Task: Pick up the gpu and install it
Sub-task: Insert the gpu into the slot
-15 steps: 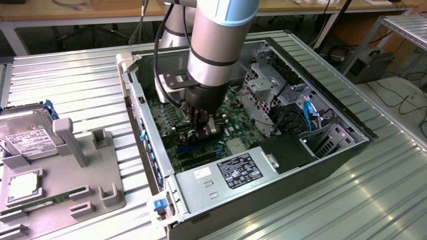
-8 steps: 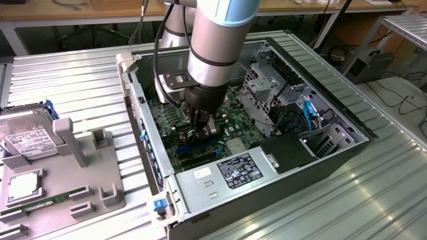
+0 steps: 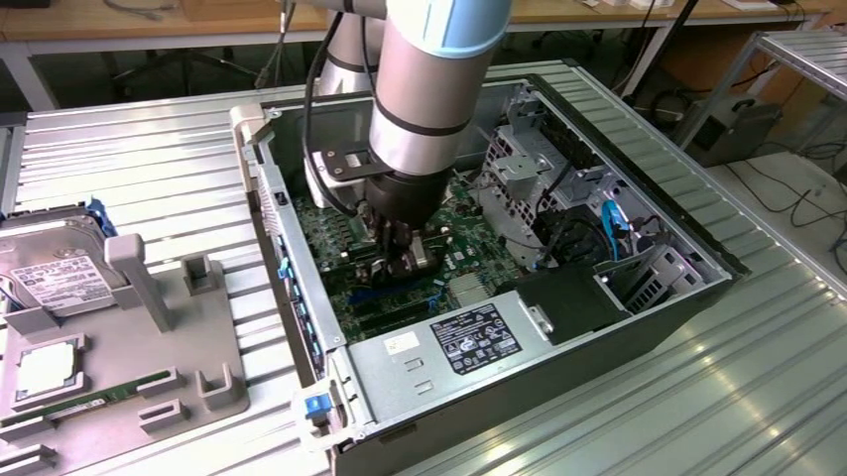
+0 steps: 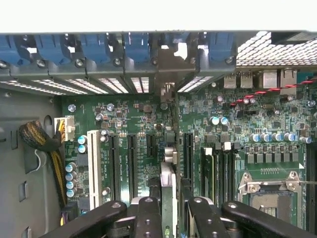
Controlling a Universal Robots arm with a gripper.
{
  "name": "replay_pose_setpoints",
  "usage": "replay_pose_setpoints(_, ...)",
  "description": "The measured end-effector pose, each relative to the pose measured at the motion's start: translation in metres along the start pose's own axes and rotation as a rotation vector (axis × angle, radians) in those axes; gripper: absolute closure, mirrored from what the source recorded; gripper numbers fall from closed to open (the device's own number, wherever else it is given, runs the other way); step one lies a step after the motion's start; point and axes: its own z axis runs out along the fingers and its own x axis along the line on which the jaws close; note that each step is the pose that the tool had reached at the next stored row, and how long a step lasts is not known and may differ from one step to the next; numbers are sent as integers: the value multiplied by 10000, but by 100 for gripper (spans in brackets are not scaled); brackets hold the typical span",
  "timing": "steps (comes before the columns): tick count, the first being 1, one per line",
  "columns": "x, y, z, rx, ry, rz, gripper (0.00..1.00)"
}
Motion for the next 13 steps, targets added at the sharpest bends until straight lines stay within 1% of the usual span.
replay_pose_setpoints(2, 1, 10, 7, -1, 3, -1, 74)
replay_pose_setpoints(4, 0, 18, 18, 1, -6, 1, 74)
replay_pose_setpoints(13, 1, 21, 39, 0, -3, 1, 74)
